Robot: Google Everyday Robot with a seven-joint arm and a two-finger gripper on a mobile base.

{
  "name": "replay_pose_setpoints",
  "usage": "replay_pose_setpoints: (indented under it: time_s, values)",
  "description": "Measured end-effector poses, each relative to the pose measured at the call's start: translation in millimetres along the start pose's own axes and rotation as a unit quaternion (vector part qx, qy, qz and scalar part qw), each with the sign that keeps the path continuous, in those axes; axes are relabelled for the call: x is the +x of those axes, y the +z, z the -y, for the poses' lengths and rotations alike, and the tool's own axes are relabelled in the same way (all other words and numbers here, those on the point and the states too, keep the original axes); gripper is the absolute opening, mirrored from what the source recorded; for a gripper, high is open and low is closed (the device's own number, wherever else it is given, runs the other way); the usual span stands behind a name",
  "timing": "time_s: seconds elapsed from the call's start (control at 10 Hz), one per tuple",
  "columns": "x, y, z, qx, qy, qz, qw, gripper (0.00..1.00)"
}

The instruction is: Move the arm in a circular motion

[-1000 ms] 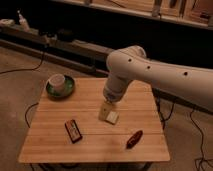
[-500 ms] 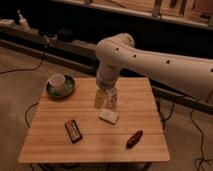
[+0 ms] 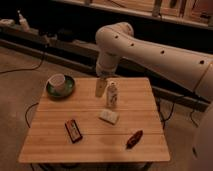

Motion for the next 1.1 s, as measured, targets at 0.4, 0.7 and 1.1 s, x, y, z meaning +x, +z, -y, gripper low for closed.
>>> replay_pose_setpoints:
  time_s: [0.4,0.7,1.1]
  values:
    - [-82.1,3.3,-31.7,0.006,0.1,0.017,0.9949,0.8]
    - [-114.9,-18.7,-10.7,0.012,0.15,0.056,0.987,0.8]
    - [-75.8,-22.3,86.3,0.053,0.142,0.092,0.9842,0.8]
